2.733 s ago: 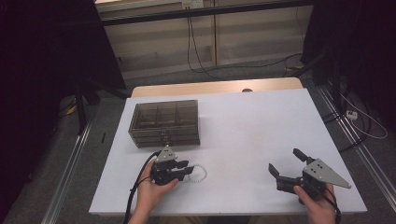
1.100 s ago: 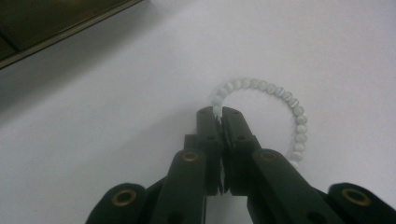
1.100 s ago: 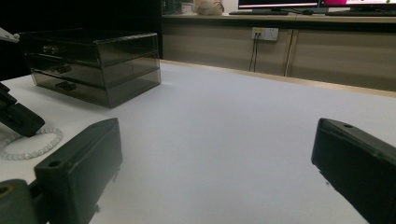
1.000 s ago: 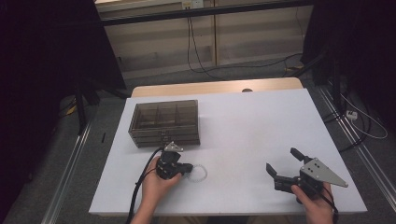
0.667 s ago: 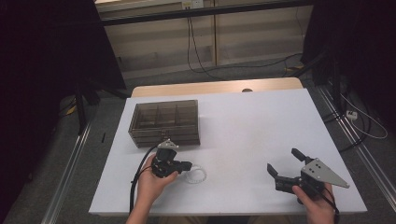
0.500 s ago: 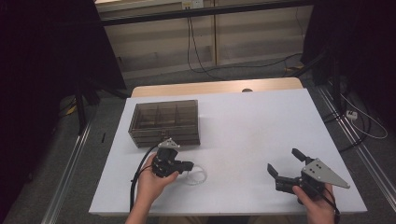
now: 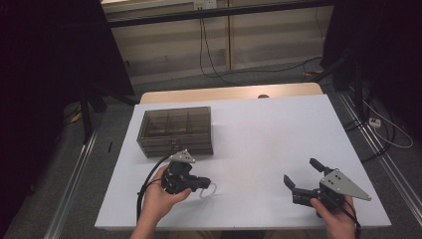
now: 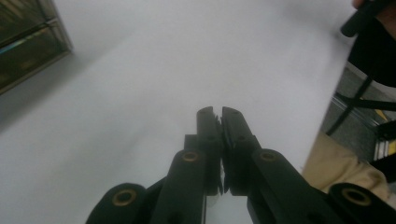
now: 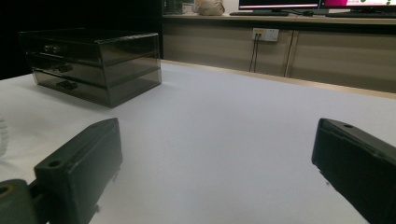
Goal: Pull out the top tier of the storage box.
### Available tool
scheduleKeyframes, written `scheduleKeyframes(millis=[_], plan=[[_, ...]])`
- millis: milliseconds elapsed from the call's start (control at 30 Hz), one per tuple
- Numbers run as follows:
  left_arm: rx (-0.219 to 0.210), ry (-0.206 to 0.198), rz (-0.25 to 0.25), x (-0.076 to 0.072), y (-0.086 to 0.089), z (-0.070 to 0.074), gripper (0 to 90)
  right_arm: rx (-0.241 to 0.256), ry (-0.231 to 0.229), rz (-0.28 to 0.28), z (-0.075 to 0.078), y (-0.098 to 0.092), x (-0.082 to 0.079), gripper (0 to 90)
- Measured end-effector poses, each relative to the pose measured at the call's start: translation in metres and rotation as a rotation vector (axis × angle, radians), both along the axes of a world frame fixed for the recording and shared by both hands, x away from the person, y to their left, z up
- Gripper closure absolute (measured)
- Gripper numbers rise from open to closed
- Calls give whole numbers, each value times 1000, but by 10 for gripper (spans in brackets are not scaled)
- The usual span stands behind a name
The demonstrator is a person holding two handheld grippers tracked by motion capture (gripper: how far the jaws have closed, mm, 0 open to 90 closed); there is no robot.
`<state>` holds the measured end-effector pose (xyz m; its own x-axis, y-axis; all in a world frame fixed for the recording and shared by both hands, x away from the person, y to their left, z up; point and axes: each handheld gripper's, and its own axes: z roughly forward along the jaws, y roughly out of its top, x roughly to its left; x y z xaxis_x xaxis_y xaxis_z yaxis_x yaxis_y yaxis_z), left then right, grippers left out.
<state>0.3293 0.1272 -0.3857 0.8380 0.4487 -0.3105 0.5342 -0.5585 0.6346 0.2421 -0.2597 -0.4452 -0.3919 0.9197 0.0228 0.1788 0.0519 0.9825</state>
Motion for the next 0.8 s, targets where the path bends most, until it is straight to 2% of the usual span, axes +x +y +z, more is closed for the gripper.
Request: scheduleKeyframes(millis=[200, 300, 433, 567, 800], plan=[[3, 22, -3, 0, 3, -8, 874, -6, 0, 3, 0, 1, 1, 12], [-4, 33, 26, 3, 12, -16, 873, -7, -1, 3, 0, 1, 1, 12], [-7, 41, 37, 6, 16, -21, 872, -6, 1, 2, 0, 1, 1, 12], [-25, 27, 58, 7, 19, -22, 870, -7, 0, 4, 0, 2, 1, 13], [-8, 4, 72, 8, 20, -24, 866, -7, -3, 5, 0, 2, 1, 13]])
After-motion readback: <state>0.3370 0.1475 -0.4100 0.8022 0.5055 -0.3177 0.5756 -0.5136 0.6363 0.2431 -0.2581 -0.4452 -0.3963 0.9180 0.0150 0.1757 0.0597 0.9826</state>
